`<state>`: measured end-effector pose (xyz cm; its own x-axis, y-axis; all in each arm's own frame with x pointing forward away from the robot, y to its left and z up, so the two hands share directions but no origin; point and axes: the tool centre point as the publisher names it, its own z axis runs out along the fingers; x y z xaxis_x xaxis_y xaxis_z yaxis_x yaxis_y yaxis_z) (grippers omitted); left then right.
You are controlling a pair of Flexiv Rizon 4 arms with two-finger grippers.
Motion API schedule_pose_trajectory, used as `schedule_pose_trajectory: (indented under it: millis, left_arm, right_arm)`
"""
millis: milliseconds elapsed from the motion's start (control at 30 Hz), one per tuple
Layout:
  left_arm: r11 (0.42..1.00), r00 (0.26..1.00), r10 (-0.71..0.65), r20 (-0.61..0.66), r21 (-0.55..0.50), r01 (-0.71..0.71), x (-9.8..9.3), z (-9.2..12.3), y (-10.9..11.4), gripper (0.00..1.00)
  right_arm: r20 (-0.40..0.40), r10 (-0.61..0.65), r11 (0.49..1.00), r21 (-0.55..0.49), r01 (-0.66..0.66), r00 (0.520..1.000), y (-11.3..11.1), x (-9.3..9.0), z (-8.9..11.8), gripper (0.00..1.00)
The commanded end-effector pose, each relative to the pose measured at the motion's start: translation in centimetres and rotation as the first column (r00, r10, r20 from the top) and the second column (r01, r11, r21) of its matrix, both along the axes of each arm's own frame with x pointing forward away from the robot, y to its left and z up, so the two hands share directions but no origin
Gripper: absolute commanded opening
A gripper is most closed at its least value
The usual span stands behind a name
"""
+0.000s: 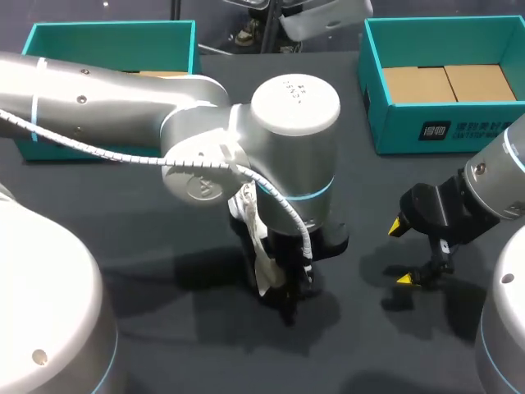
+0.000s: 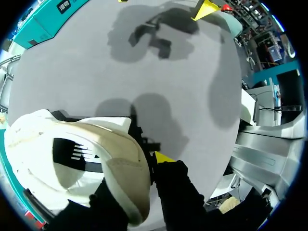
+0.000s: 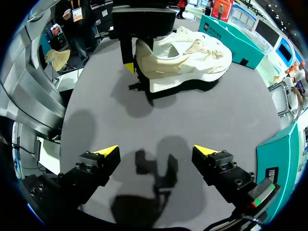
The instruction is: Take the shoe out of the shoebox, open the shoe tongue, remove and reinsert the insole, then place the shoe into the shoebox
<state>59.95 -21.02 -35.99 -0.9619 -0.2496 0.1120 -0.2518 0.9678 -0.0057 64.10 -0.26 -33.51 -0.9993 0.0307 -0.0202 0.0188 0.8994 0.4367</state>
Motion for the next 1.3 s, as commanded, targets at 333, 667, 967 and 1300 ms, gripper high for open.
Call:
schedule_pose_trajectory:
  millis: [333, 667, 967, 1300]
  left_arm:
    - [0.989, 0.981, -0.148, -0.122, 0.005, 0.15, 4.7, 9.4, 4.4, 0.0]
    - [0.962, 0.961, -0.27, -0.061, 0.025, 0.272, 5.5, 13.2, 4.9, 0.0]
    - [0.929, 0.927, -0.366, -0.081, 0.019, 0.369, 7.4, 15.4, 5.3, 0.0]
    - [0.929, 0.927, -0.366, -0.081, 0.019, 0.369, 7.4, 15.4, 5.3, 0.0]
  right_arm:
    - [0.002, -0.001, 1.0, -0.001, 0.001, 1.0, -0.1, -0.2, 0.1, 1.0]
    - [0.002, -0.001, 1.0, -0.001, 0.001, 1.0, -0.1, -0.2, 0.1, 1.0]
    - [0.002, -0.001, 1.0, -0.001, 0.001, 1.0, -0.1, -0.2, 0.1, 1.0]
    - [0.002, -0.001, 1.0, -0.001, 0.001, 1.0, -0.1, -0.2, 0.1, 1.0]
